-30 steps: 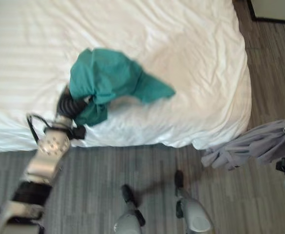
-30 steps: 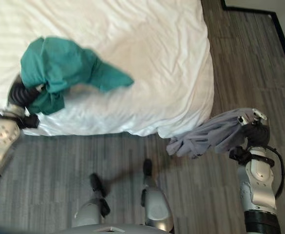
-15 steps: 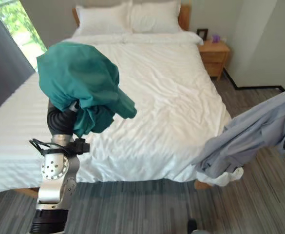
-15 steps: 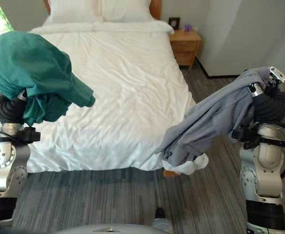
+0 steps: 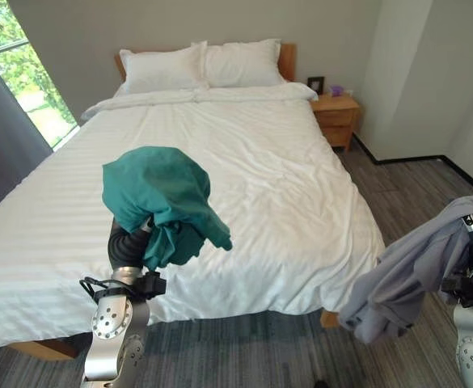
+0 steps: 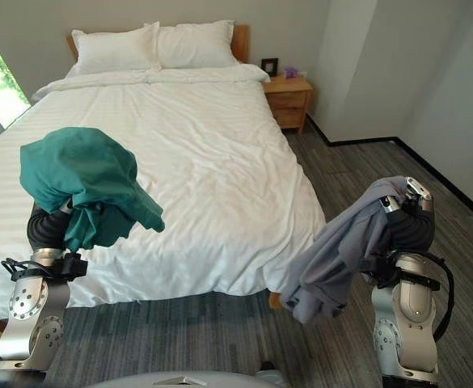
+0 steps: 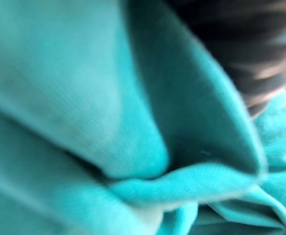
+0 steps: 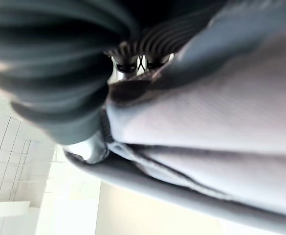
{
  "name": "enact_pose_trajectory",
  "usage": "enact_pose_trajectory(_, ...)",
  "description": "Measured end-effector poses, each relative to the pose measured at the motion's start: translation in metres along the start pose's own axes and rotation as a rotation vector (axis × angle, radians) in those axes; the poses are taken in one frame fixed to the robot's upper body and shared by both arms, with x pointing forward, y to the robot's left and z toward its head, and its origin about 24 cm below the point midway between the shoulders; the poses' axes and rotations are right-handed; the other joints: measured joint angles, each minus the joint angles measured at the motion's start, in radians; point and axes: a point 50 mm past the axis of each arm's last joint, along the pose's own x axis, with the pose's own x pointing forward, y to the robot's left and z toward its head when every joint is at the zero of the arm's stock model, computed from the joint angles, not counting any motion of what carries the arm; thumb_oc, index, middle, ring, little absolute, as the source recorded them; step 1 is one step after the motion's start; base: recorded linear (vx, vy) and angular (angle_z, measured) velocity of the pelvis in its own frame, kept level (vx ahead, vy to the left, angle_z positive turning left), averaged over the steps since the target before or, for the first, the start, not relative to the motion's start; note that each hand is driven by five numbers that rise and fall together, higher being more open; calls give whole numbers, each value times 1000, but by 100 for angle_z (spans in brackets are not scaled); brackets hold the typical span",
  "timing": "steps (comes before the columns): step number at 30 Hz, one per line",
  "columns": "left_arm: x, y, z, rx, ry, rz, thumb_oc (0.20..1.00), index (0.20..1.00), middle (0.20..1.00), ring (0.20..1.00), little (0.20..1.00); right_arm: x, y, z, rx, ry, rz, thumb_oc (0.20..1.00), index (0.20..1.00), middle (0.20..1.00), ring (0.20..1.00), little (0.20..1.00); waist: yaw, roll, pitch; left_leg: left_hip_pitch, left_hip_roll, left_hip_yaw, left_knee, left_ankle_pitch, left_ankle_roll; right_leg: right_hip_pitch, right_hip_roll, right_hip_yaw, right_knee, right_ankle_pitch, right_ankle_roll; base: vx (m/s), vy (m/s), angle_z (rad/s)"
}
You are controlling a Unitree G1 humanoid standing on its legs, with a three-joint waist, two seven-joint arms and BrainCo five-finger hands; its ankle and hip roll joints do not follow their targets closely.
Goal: Pick up bed clothes into laundry basket.
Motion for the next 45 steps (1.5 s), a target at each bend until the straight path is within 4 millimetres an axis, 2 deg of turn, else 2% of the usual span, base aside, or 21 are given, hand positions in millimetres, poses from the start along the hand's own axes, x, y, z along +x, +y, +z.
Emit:
enact_pose_trajectory(5,0,0,0,20,-3,-3,200,200,200,200,200,-3,3,-10,-25,47,12,200,200,200,200,200,0,-5,21,-14,-1,0,0,6,8,-16,2,0,1,6,3,0,0,0)
enact_pose_trajectory(13,15,20,30,211,-165,140,200,200,200,200,200,-11,-29,-28,-108,155,-106,200,200,200,200,200,-5,-29,28,-65,-7,-25,1,5,-3,-80,16,11,1,14,1,68,-9,-5)
enact_pose_trajectory(16,20,34,48,256,-232,202,200,200,200,200,200,-1,-33,-20,-145,126,-88,200,200,200,200,200,0,-66,39,-18,-7,-11,24,-5,-10,-106,44,118,27,32,-15,-22,8,-103)
enact_pose_trajectory(17,24,41,62,288,-284,233,200,200,200,200,200,7,-25,-18,-120,99,-72,200,200,200,200,200,28,-105,42,-19,-13,-86,76,-21,16,-160,52,204,75,35,-17,-35,102,-250)
enact_pose_trajectory(18,28,48,80,315,-364,282,200,200,200,200,200,17,-16,-12,-103,52,-40,200,200,200,200,200,37,-156,50,-35,-54,-284,164,-115,83,-220,69,341,124,57,-6,-23,167,-289)
enact_pose_trajectory(19,33,51,89,326,-402,295,200,200,200,200,200,22,-19,-5,-110,16,-47,200,200,200,200,200,47,-168,61,-15,-97,-368,174,-163,62,-224,73,390,114,59,2,-19,220,-244)
enact_pose_trajectory(22,46,44,111,414,-488,227,200,200,200,200,200,10,-57,3,-171,18,-198,200,200,200,200,200,-52,-146,107,6,-116,-257,165,-265,68,-272,93,378,104,33,58,-90,368,-192)
enact_pose_trajectory(24,42,51,114,436,-504,258,200,200,200,200,200,-5,-64,6,-149,-5,-264,200,200,200,200,200,-64,-162,100,25,-162,-164,174,-269,77,-264,93,421,80,155,23,-168,73,-151)
enact_pose_trajectory(25,41,56,115,443,-510,288,200,200,200,200,200,-7,-62,6,-128,-19,-279,200,200,200,200,200,-78,-155,106,9,-167,-126,201,-285,85,-285,100,444,58,231,58,-239,62,-157)
enact_pose_trajectory(26,42,63,113,466,-492,321,200,200,200,200,200,-12,-60,3,-95,-24,-309,200,200,200,200,200,-105,-122,126,-42,-152,-85,260,-310,129,-313,88,425,17,323,-5,-241,78,-140)
enact_pose_trajectory(27,41,64,111,474,-487,329,200,200,200,200,200,-17,-60,1,-87,-20,-333,200,200,200,200,200,-103,-113,125,-35,-153,-25,254,-310,129,-311,76,246,12,190,115,-167,-19,-190)
enact_pose_trajectory(28,34,69,100,450,-451,370,200,200,200,200,200,-17,-61,0,-104,-19,-345,200,200,200,200,200,-56,-55,130,-16,-130,70,235,-308,127,-320,77,18,44,72,-39,-199,-52,-200)
enact_pose_trajectory(29,29,68,80,374,-403,422,200,200,200,200,200,-12,-69,11,-169,-49,-337,200,200,200,200,200,-54,42,154,4,-86,113,202,-286,121,-301,33,-123,155,46,-57,-170,-50,-175)
enact_pose_trajectory(31,33,66,76,353,-394,428,200,200,200,200,200,-12,-70,12,-183,-43,-326,200,200,200,200,200,-48,52,152,54,-83,123,172,-273,107,-227,-27,-124,244,69,-81,-173,-93,-92)
enact_pose_trajectory(33,31,75,85,376,-424,448,200,200,200,200,200,-2,-44,-1,-117,-25,-249,200,200,200,200,200,2,-21,150,32,-71,167,276,-272,85,-191,-2,-75,137,129,-122,-73,-177,-149)
enact_pose_trajectory(34,33,75,92,386,-445,440,200,200,200,200,200,5,-34,0,-100,-44,-215,200,200,200,200,200,9,-41,154,1,-96,116,227,-268,99,-194,10,-53,77,178,-92,24,-139,-158)
enact_pose_trajectory(35,33,71,102,396,-489,415,200,200,200,200,200,16,-26,4,-96,-78,-180,200,200,200,200,200,28,-38,159,9,-83,108,94,-173,71,-203,32,-108,4,172,23,52,-261,-130)
enact_pose_trajectory(36,34,66,99,374,-488,397,200,200,200,200,200,17,-24,2,-98,-70,-177,200,200,200,200,200,23,-41,160,22,-63,140,91,-166,64,-180,29,-220,30,72,-41,119,-297,-106)
enact_pose_trajectory(37,33,65,96,366,-477,393,200,200,200,200,200,15,-27,2,-109,-64,-181,200,200,200,200,200,17,-32,160,39,-44,140,86,-172,59,-183,29,-249,78,60,-45,162,-414,-29)
enact_pose_trajectory(42,30,61,79,305,-412,365,200,200,200,200,200,6,-50,6,-214,-27,-198,200,200,200,200,200,15,-22,144,72,73,126,184,-156,-34,-129,131,-191,117,-24,-133,80,-330,-13)
enact_pose_trajectory(45,30,43,57,209,-332,277,200,200,200,200,200,13,-50,9,-206,-41,-184,200,200,200,200,200,59,-64,151,-57,168,25,575,-131,-23,-93,155,-128,98,-43,-171,17,-183,-51)
